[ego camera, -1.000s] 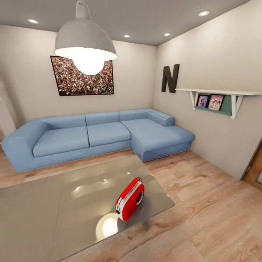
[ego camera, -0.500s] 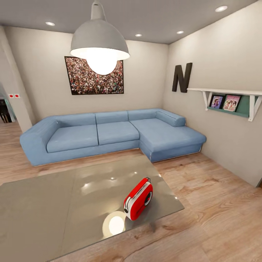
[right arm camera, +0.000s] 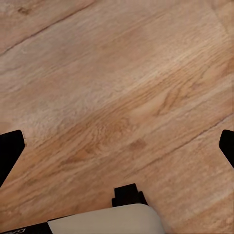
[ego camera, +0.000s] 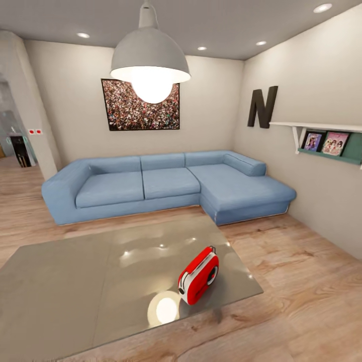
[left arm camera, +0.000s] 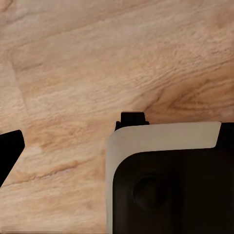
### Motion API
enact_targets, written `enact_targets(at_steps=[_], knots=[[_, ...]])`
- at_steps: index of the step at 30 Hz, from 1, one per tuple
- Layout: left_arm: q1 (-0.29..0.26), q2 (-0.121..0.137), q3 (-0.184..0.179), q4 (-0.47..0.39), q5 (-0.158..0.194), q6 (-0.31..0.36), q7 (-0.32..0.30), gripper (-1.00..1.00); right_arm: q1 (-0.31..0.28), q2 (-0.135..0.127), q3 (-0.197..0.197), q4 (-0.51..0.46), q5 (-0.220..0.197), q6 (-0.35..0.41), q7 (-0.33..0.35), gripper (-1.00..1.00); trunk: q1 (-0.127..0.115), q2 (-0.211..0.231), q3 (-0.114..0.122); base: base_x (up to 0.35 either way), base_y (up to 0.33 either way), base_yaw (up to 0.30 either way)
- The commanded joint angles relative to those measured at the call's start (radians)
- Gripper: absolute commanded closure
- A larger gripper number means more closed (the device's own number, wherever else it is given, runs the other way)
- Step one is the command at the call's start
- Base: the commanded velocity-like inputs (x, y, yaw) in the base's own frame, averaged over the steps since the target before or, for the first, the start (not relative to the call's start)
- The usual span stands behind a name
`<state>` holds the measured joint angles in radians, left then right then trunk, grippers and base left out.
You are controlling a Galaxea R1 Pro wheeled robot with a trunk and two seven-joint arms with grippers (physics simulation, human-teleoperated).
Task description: Turn on the radio receiver that's on the table in the living room.
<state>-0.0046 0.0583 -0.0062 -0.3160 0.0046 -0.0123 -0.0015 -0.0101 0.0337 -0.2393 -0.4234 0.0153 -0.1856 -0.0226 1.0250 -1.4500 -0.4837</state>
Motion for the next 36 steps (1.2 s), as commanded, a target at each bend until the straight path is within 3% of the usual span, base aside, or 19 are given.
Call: enact_targets(at_steps=[1,22,36], knots=[[0.000,0.000,0.000,0.000,0.000,0.000,0.000,-1.00,0.000,0.000,0.000,0.000,0.000,0.000,0.000,-1.00,0.000,0.000,0.000,0.000,0.000,0.270],[0.000,0.000,0.000,0.000,0.000,0.000,0.000,-1.00,0.001,0.000,0.000,0.000,0.000,0.000,0.000,-1.00,0.000,0.000,0.000,0.000,0.000,0.276],[0.000,0.000,0.000,0.000,-0.001,0.000,0.001,-1.00,0.001,0.000,0.000,0.000,0.000,0.000,0.004,-1.00,0.000,0.000,0.000,0.000,-0.005,0.033]])
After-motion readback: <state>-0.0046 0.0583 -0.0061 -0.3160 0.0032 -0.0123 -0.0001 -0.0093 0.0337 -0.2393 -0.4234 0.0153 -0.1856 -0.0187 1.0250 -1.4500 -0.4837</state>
